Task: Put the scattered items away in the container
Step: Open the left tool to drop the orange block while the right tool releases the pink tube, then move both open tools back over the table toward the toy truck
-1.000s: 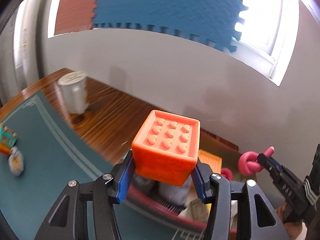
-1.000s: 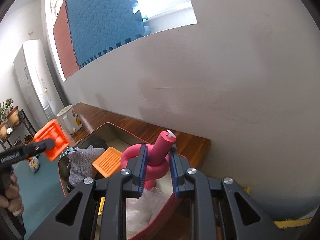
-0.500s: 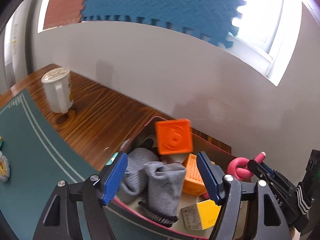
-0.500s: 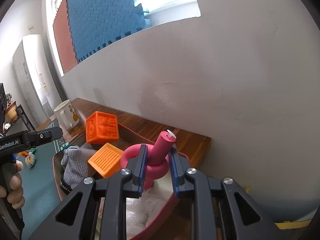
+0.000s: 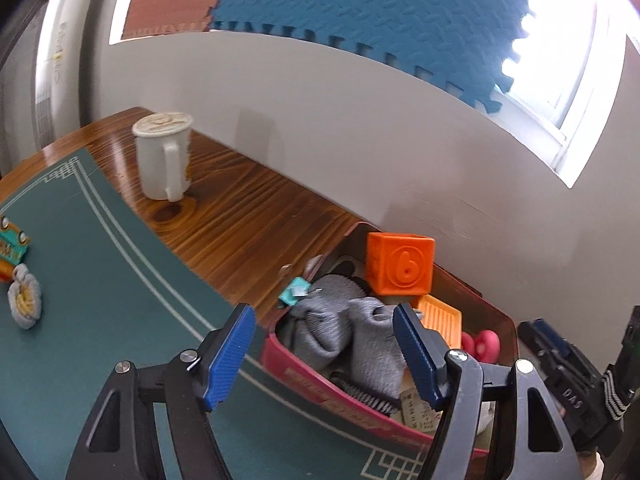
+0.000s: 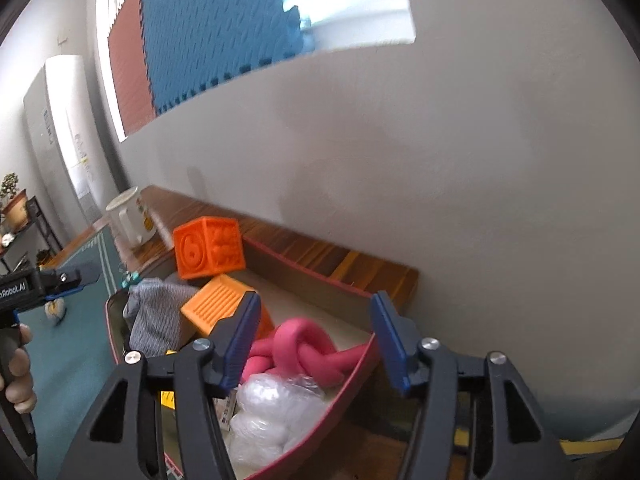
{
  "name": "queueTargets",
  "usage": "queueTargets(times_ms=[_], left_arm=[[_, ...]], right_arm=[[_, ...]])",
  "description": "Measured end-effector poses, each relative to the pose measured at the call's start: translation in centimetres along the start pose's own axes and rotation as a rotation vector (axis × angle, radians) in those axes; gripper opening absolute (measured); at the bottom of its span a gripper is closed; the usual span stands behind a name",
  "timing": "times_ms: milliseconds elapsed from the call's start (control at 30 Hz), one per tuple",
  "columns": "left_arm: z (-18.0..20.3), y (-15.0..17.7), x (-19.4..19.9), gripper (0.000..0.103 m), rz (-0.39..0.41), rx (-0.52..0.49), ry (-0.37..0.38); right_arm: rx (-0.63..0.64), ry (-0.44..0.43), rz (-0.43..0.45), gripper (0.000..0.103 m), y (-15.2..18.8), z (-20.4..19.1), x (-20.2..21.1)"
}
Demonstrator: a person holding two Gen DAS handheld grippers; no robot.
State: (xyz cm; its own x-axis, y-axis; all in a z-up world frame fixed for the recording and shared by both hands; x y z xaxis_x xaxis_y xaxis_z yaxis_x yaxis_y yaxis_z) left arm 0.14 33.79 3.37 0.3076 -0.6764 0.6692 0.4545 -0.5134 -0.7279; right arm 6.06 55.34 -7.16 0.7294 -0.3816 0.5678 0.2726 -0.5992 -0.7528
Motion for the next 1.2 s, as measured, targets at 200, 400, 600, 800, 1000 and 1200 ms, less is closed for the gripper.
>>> queueTargets(times_ms=[200, 400, 600, 800, 1000, 1200], left_arm=[[-2.3, 1.0, 1.1, 0.073, 0.006, 0.047, -0.024], [-5.5, 2.4, 2.7, 0.073, 0.013, 0.093, -0.07], [-10.7, 4.5, 5.1, 0.073, 0.022, 0.162, -0.172], [-17.4, 7.3, 7.9, 0.073, 0.028, 0.255, -0.307], [-22.6, 9.7, 10.1, 0.073, 0.03, 0.33, -0.412], [-24.6, 10.8, 10.9, 0.073, 0.025, 0.3, -0.54]], right_arm=[[0.0, 0.001, 0.049, 0.061, -0.2, -1.0, 1.3], [0.051, -0.075, 0.036, 0.061, 0.7, -5.3, 1.3], [0.118, -0.169, 0.002, 0.061, 2.5, -10.7, 0.9], [0.183, -0.246, -0.042, 0.066, 4.9, -15.7, 0.2], [0.238, -0.295, -0.105, 0.067, 7.3, -19.3, -1.2], [0.281, -0.332, -0.151, 0.067, 8.9, -22.3, -2.2]])
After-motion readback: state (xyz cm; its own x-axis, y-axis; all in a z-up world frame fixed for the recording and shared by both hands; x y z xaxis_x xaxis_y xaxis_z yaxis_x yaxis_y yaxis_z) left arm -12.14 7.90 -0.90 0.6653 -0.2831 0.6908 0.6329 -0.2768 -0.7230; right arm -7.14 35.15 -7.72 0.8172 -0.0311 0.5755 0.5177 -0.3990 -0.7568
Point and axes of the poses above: each gripper's, at about its wrist camera, not at the fingertips, and x roughly against the way its jaws point, z to its right, y to its underside, the point moved 5 cm from there along -x, roughly the way its jaws point, and after that the axes turned 12 degrees about -x, right-handed, at the moved point
